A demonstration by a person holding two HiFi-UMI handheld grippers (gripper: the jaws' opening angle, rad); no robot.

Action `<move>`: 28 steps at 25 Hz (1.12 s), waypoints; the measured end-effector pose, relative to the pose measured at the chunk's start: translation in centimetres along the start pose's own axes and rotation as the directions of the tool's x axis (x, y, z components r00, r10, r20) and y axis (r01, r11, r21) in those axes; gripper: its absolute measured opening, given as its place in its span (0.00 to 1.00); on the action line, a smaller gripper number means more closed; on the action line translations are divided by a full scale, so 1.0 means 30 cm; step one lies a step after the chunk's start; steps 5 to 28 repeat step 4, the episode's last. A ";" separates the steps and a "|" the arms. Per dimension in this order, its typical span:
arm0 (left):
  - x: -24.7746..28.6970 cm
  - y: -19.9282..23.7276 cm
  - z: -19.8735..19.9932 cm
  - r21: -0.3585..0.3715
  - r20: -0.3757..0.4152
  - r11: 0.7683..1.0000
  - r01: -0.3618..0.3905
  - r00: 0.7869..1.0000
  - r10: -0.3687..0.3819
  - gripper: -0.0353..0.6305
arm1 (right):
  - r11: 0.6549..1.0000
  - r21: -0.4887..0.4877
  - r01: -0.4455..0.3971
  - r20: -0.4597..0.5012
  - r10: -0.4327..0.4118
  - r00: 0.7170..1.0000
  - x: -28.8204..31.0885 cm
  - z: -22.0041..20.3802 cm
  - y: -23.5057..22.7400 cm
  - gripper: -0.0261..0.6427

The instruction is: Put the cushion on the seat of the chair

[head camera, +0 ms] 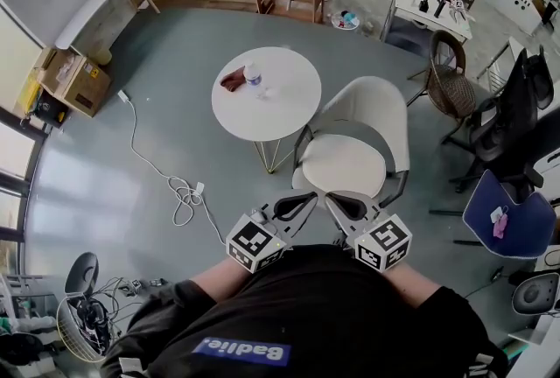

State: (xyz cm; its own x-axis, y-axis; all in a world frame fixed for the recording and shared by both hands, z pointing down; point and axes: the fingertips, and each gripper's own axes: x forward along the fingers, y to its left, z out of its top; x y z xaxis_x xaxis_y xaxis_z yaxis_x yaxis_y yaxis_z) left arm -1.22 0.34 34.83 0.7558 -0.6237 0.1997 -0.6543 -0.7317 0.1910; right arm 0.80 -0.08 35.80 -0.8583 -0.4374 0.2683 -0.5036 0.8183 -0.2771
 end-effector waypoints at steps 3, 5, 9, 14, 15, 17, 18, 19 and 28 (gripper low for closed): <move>0.006 -0.002 0.005 0.005 0.003 1.000 0.004 1.000 -0.004 0.08 | 1.000 0.003 0.002 -0.004 -0.002 1.000 -0.002 -0.003 -0.006 0.08; 0.009 -0.003 0.007 0.009 0.004 1.000 0.006 1.000 -0.006 0.08 | 1.000 0.004 0.003 -0.006 -0.003 1.000 -0.002 -0.005 -0.008 0.08; 0.009 -0.003 0.007 0.009 0.004 1.000 0.006 1.000 -0.006 0.08 | 1.000 0.004 0.003 -0.006 -0.003 1.000 -0.002 -0.005 -0.008 0.08; 0.009 -0.003 0.007 0.009 0.004 1.000 0.006 1.000 -0.006 0.08 | 1.000 0.004 0.003 -0.006 -0.003 1.000 -0.002 -0.005 -0.008 0.08; 0.009 -0.003 0.007 0.009 0.004 1.000 0.006 1.000 -0.006 0.08 | 1.000 0.004 0.003 -0.006 -0.003 1.000 -0.002 -0.005 -0.008 0.08; 0.009 -0.003 0.007 0.009 0.004 1.000 0.006 1.000 -0.006 0.08 | 1.000 0.004 0.003 -0.006 -0.003 1.000 -0.002 -0.005 -0.008 0.08; 0.009 -0.003 0.007 0.009 0.004 1.000 0.006 1.000 -0.006 0.08 | 1.000 0.004 0.003 -0.006 -0.003 1.000 -0.002 -0.005 -0.008 0.08; 0.009 -0.003 0.007 0.009 0.004 1.000 0.006 1.000 -0.006 0.08 | 1.000 0.004 0.003 -0.006 -0.003 1.000 -0.002 -0.005 -0.008 0.08; 0.009 -0.003 0.007 0.009 0.004 1.000 0.006 1.000 -0.006 0.08 | 1.000 0.004 0.003 -0.006 -0.003 1.000 -0.002 -0.005 -0.008 0.08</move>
